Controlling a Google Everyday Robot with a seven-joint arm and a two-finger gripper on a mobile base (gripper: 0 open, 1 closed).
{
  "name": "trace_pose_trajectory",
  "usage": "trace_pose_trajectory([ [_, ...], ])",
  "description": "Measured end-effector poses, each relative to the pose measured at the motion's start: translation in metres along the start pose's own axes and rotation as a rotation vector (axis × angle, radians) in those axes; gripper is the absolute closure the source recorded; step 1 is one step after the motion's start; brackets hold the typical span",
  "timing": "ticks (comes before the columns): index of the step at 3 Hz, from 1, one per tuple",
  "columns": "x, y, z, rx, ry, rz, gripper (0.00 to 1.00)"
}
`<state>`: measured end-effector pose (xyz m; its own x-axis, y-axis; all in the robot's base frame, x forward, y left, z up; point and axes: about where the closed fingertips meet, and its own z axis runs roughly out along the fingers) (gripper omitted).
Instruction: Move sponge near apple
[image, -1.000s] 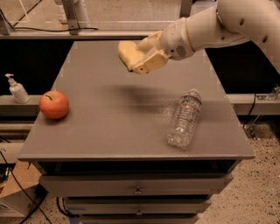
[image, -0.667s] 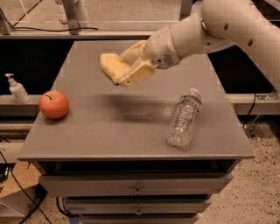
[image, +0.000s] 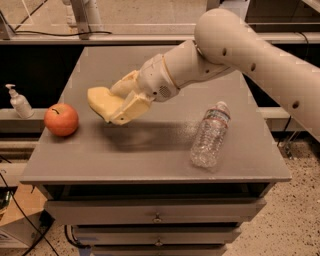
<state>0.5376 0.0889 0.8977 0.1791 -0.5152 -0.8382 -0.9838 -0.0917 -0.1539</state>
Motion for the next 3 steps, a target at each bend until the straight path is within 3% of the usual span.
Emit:
trace_pose_trajectory([
  [2,0.020,-0.007,0.027,0.030,0.043,0.041,0.12],
  [3,0.019,-0.006,0.028,0.028,0.043,0.040,0.00],
])
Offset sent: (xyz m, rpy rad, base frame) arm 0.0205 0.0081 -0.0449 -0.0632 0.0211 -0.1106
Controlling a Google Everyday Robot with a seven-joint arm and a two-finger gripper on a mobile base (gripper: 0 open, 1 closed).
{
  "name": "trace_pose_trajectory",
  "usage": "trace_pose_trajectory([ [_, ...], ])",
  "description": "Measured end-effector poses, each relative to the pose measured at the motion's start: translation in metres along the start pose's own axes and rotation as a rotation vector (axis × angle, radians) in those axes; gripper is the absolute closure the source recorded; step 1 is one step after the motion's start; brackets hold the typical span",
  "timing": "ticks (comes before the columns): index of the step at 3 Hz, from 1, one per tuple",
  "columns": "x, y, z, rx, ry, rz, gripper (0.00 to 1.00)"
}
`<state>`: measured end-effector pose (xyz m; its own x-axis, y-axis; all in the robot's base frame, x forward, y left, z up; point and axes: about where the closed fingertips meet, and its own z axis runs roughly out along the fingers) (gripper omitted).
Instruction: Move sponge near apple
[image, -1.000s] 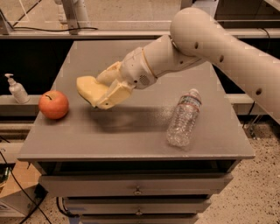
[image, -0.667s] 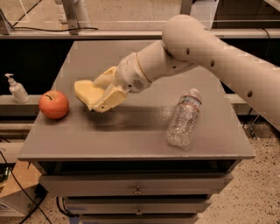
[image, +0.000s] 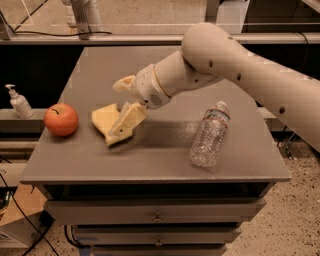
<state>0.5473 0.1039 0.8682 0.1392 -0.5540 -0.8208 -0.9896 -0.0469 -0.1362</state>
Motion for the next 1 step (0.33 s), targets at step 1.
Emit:
trace_pose_trajectory([
  [1,0.0000,0.0000,0.0001,0.000,0.000,0.000,0.00],
])
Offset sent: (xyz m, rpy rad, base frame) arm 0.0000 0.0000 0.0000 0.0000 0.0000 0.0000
